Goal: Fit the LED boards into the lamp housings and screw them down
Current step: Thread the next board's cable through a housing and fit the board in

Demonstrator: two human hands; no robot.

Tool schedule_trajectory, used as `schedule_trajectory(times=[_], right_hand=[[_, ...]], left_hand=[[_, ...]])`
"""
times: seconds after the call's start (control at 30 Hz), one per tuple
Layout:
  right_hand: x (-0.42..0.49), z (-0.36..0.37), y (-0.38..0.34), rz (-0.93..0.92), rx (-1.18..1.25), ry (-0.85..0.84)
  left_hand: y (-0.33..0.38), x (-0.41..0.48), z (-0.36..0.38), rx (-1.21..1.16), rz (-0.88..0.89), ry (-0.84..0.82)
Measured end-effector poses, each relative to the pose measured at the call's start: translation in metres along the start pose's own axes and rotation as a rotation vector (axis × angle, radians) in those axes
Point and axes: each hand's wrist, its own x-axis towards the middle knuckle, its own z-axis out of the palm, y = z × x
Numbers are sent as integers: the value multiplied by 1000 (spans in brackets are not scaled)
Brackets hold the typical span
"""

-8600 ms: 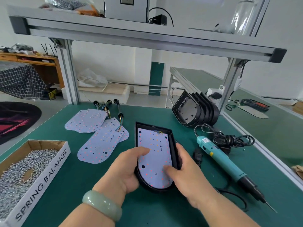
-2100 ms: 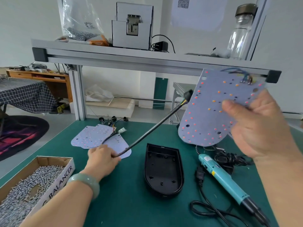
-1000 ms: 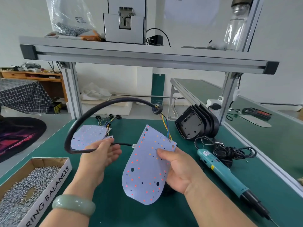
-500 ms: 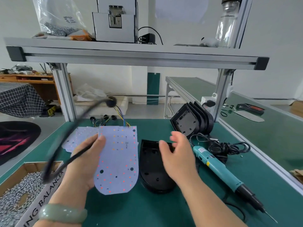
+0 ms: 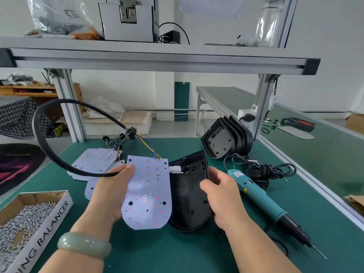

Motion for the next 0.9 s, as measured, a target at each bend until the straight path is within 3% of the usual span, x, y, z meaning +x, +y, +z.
schedule_trajectory(times=[0.17,0.4,0.53,0.63,0.8,0.9], right_hand=[[-8,4,-2,-154,7,-78],[-9,6,-1,-298,-24,-45],[-5,2,0,-245,139,-122],[-5,0,-1,-199,210,-176],[-3,-1,0,-194,253,-119],[-2,-5,-2,-240,103,-103]], left_hand=[[5,-11,16,93,47,-5],[8,-16,18,189,190,-83],[12,-19,25,71,121,-122],[14,-15,32,-85,43,-54],[11,-8,27,56,-25,-58],[10,-4,22,36,-49,-37]])
